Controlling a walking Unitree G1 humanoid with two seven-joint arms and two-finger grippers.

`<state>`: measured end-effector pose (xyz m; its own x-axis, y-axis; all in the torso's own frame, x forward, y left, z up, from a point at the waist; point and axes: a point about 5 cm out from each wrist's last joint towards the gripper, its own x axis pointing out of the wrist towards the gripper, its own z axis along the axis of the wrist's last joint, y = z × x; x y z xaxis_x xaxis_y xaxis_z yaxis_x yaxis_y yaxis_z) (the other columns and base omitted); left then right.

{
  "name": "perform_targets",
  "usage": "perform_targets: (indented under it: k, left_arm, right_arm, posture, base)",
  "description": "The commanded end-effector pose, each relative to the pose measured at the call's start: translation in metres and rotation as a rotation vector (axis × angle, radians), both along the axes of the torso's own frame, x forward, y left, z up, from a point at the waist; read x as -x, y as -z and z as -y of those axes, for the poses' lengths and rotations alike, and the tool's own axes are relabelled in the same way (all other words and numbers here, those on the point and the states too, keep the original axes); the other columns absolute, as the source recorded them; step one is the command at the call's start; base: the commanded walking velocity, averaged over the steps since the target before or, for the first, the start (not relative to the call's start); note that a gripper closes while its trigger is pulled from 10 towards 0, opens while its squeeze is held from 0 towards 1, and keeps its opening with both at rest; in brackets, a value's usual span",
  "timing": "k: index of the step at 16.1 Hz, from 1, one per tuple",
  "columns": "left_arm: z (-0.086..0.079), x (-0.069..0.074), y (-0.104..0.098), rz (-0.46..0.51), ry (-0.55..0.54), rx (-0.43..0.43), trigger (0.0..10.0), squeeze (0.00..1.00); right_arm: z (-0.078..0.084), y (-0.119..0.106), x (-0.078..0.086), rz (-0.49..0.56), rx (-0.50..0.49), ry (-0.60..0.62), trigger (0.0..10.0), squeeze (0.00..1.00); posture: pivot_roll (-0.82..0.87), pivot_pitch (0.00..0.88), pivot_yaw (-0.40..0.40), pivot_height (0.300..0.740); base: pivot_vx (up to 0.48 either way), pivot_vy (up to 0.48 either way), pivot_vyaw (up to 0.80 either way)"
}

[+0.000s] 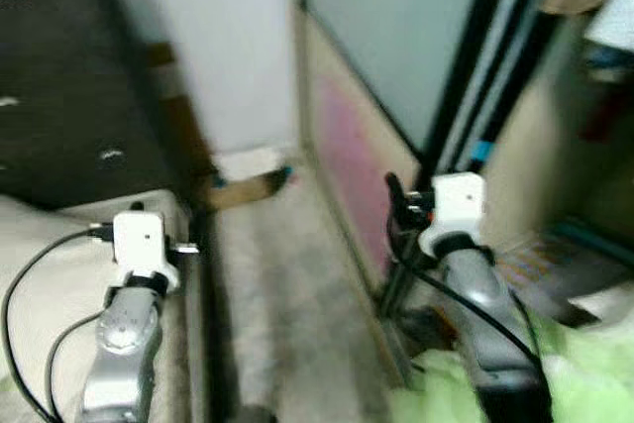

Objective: Clean up the room

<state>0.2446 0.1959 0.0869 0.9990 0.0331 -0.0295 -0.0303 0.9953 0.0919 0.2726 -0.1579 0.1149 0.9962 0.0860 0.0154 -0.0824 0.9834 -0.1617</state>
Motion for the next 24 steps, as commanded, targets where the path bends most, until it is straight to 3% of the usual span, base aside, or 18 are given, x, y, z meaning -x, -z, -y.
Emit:
perform_targets:
  k: [1, 5, 7, 24]
  left_arm:
    - [0.003, 0.002, 0.0, -0.011, 0.016, -0.002, 10.0, 0.0]
    - [0.005, 0.001, 0.002, -0.034, 0.029, 0.003, 10.0, 0.0]
    - [0.005, 0.0, 0.001, -0.032, 0.031, 0.001, 10.0, 0.0]
    - [0.007, -0.002, 0.003, -0.043, 0.04, 0.004, 10.0, 0.0]
  right_arm:
    - [0.001, -0.003, 0.003, 0.0, -0.002, -0.008, 10.0, 0.0]
    - [0.001, -0.004, -0.002, -0.003, -0.006, -0.001, 10.0, 0.0]
    - [-0.002, -0.004, -0.004, 0.006, 0.021, -0.012, 10.0, 0.0]
    - [-0.008, -0.006, -0.012, 0.003, -0.042, -0.054, 10.0, 0.0]
  posture:
    - [-0.1, 0.0, 0.012, 0.74]
    - [-0.1, 0.0, 0.016, 0.74]
    - [-0.09, 0.0, 0.016, 0.74]
    - [-0.09, 0.0, 0.014, 0.74]
  base:
    - [0.0, 0.0, 0.8]
    - [0.0, 0.0, 0.4]
    - [0.0, 0.0, 0.8]
    - [0.0, 0.0, 0.8]
